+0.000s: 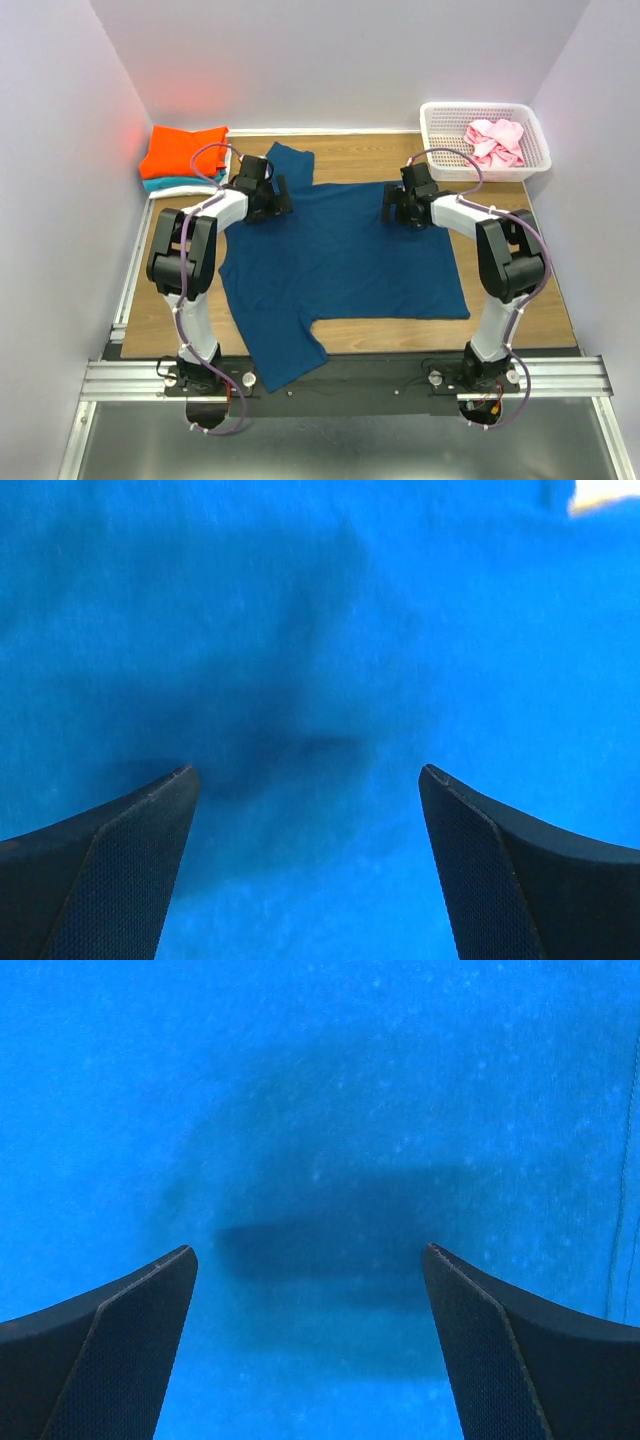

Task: Fold and stack the t-shirts
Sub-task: Flatten the tshirt out, then fold the tshirt

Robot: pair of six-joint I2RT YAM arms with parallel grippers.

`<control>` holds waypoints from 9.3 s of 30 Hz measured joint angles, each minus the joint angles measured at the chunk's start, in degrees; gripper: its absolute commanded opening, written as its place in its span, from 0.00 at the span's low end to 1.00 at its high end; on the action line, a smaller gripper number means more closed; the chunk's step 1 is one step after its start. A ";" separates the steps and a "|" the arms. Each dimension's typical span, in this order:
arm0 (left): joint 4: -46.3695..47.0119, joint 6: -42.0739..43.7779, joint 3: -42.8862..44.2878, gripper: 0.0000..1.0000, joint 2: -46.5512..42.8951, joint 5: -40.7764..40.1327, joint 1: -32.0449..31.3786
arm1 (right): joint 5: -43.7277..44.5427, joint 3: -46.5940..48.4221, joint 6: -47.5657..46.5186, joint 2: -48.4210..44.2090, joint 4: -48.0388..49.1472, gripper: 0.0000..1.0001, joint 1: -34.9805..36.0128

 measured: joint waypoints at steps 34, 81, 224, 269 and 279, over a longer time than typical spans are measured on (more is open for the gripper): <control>-7.54 1.86 13.62 0.98 3.89 -2.36 1.92 | 4.59 10.78 -1.86 3.45 0.22 1.00 0.00; -32.30 -47.56 -34.82 0.74 -40.13 -9.16 -45.83 | 4.87 -7.61 7.02 -18.58 0.44 1.00 0.00; -11.56 -9.75 -14.99 0.00 -36.37 -32.30 -21.24 | 17.00 -14.56 23.89 -25.77 -13.68 0.09 -0.15; 3.87 7.58 -3.39 0.88 -9.46 -24.37 -7.82 | 19.56 5.95 20.44 -0.26 -13.77 0.64 -3.61; 4.37 4.63 -0.61 0.98 -9.46 -21.84 -6.32 | 18.64 8.13 17.42 -1.27 -13.68 1.00 -4.59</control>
